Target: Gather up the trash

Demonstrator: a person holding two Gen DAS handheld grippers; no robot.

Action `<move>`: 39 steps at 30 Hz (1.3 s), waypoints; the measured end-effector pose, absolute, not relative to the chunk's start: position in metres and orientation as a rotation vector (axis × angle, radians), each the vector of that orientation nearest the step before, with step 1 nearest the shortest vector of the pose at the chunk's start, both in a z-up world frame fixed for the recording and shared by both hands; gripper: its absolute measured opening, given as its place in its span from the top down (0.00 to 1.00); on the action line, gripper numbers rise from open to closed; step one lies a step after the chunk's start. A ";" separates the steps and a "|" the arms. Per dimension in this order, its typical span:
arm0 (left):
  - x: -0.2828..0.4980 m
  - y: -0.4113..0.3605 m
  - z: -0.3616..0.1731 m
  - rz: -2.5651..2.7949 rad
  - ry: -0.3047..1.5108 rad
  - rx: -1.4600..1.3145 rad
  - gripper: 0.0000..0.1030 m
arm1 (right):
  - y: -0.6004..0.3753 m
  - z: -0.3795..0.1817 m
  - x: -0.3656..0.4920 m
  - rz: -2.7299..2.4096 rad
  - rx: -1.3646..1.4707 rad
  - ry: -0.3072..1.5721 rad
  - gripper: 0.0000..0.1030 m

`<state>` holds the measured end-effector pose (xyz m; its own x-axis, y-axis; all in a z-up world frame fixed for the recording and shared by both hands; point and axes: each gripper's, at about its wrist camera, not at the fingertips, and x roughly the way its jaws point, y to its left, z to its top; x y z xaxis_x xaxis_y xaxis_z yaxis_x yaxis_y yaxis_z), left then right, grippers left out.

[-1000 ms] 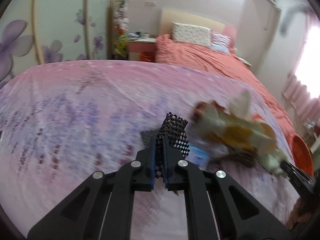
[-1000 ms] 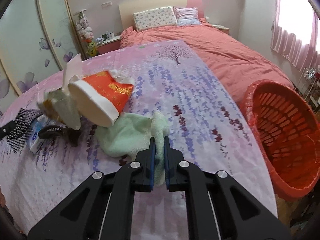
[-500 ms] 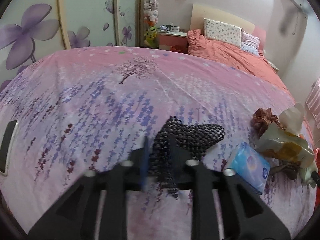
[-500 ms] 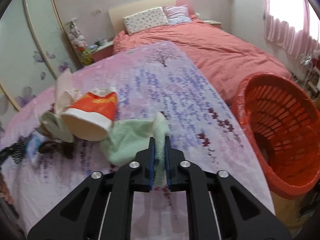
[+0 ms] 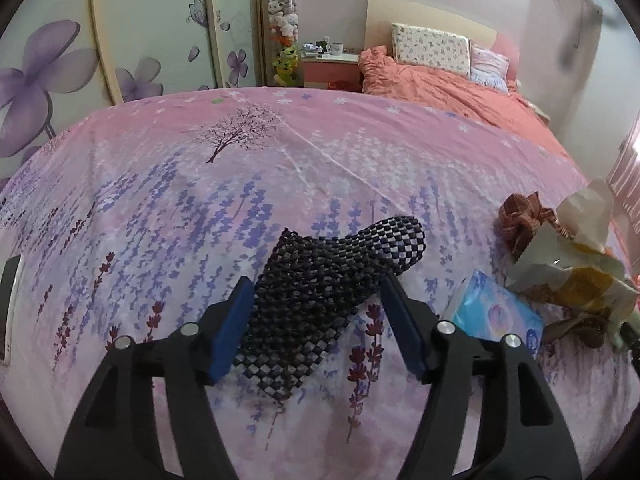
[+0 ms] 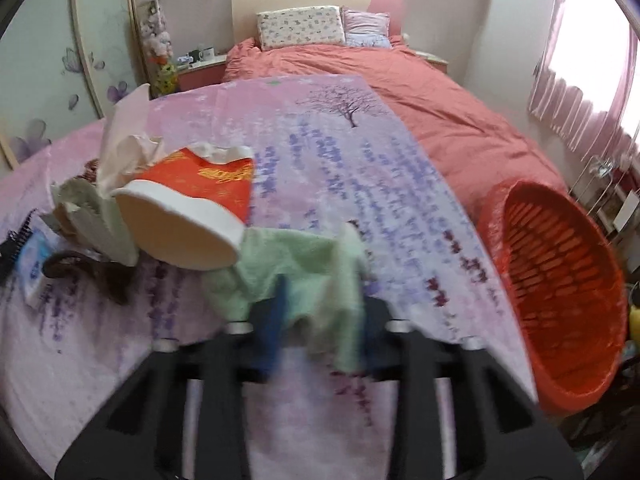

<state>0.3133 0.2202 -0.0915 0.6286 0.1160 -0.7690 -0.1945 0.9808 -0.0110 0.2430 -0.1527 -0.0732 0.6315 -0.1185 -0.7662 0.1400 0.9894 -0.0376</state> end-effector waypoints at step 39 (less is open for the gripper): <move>0.324 0.232 -0.103 0.268 0.929 -0.125 0.17 | -0.183 -0.076 0.242 -0.167 0.102 0.879 0.85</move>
<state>0.3239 0.2319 -0.1031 0.5685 0.1737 -0.8041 -0.2811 0.9596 0.0086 0.2424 -0.1832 -0.0764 0.6262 -0.1039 -0.7727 0.1875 0.9821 0.0199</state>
